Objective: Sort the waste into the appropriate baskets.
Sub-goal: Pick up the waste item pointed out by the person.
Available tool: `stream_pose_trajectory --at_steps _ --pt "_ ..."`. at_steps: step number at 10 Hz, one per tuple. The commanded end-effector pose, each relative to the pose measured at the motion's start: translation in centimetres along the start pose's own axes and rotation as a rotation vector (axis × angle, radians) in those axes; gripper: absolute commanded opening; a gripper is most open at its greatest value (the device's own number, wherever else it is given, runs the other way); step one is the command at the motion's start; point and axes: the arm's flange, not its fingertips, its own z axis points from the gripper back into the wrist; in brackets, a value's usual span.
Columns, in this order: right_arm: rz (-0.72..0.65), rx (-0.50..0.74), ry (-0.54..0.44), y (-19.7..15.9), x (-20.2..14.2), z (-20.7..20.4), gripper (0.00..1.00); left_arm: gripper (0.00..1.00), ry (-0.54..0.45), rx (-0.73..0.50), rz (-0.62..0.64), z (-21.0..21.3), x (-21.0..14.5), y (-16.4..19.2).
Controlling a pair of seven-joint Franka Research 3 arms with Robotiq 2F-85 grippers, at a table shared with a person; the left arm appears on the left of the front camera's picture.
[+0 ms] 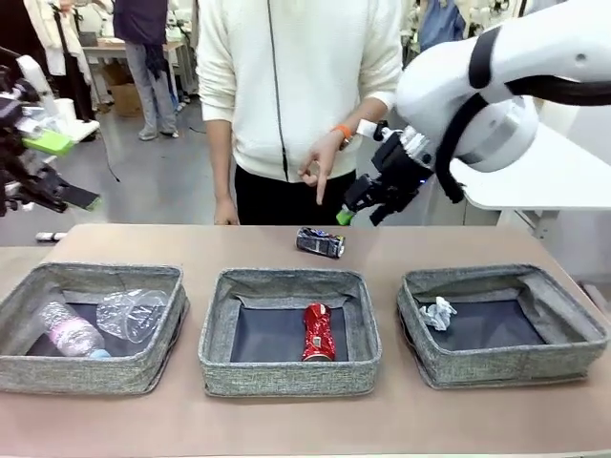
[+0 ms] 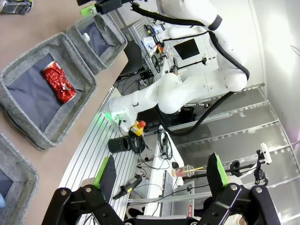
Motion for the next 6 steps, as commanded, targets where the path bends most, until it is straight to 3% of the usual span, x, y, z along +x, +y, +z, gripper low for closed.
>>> stream_pose_trajectory --at_steps 1,2,3,5,6 --pt "-0.075 0.156 0.032 1.6 -0.1 2.3 1.00 1.00 -0.010 -0.020 -0.027 0.0 0.1 -0.2" --pt "0.000 0.000 0.000 0.0 0.0 0.0 1.00 1.00 -0.010 -0.020 -0.027 0.0 0.1 -0.2" --pt "0.276 -0.061 0.141 1.4 0.4 -0.8 1.00 1.00 -0.010 -0.020 -0.027 0.0 0.1 -0.2" --pt "0.500 0.002 0.096 -1.6 3.6 -2.0 1.00 1.00 -0.010 -0.020 -0.027 0.0 0.1 -0.2" --pt "0.545 -0.011 0.084 -2.9 4.8 -2.7 1.00 1.00 -0.010 -0.020 -0.027 0.0 0.1 -0.2"
